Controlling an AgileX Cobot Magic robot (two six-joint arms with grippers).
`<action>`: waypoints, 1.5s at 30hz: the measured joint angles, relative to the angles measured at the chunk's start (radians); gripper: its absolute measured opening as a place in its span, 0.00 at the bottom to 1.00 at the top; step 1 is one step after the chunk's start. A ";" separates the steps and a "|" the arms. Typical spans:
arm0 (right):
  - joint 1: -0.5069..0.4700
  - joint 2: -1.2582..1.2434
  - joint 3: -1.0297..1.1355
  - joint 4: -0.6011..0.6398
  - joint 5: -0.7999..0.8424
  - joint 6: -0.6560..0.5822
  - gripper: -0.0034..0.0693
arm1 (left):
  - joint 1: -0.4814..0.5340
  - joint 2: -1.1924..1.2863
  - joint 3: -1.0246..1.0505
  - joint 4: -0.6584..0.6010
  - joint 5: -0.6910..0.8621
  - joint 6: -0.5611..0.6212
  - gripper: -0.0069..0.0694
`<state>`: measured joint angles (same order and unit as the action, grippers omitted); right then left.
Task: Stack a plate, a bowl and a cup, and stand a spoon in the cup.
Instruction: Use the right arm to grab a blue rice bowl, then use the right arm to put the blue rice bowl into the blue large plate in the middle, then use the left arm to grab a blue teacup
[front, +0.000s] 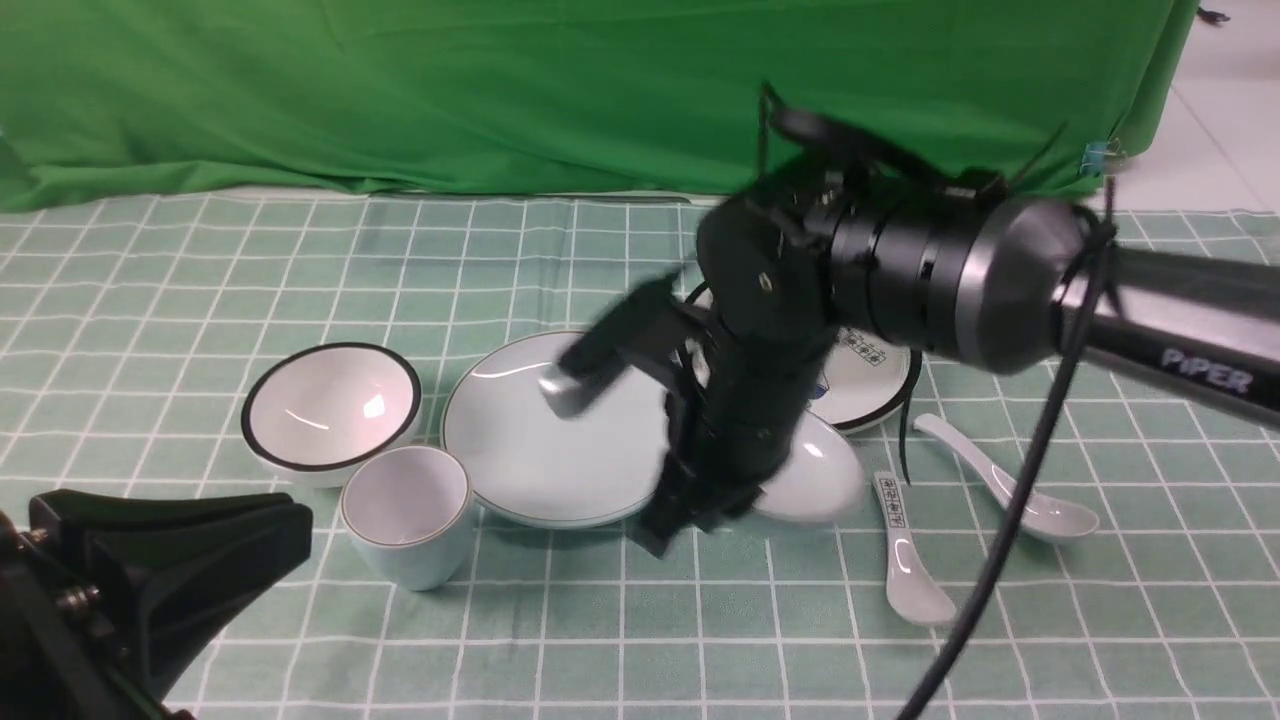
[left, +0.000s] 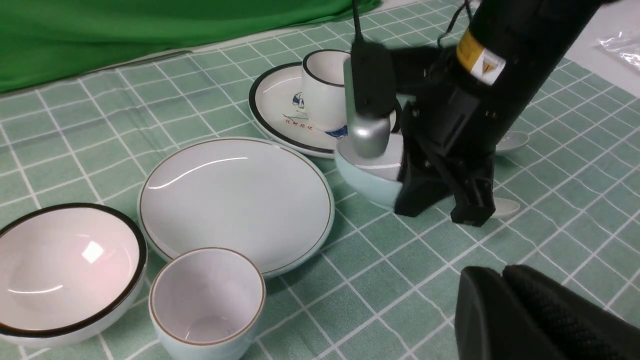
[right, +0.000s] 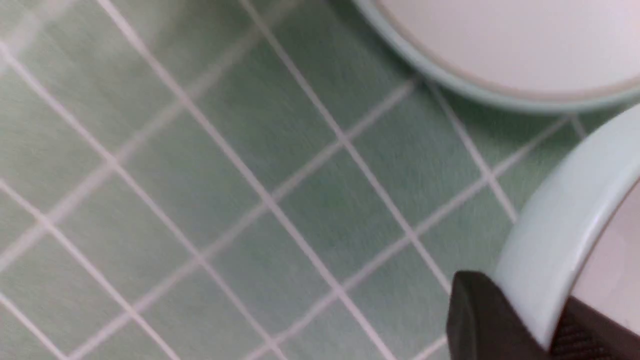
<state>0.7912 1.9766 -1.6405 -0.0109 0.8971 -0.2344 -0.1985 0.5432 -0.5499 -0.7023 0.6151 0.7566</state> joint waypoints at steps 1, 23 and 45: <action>0.016 -0.003 -0.039 0.011 -0.021 -0.021 0.15 | 0.000 0.000 0.000 0.000 0.000 0.000 0.11; 0.030 0.309 -0.338 -0.003 -0.160 -0.100 0.35 | 0.000 0.000 0.000 0.000 -0.005 0.000 0.11; -0.004 -0.047 -0.316 -0.013 0.232 -0.059 0.15 | -0.008 0.310 -0.180 0.051 0.223 -0.040 0.11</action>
<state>0.7875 1.9292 -1.9564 -0.0243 1.1290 -0.2939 -0.2062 0.8534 -0.7302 -0.6512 0.8385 0.7167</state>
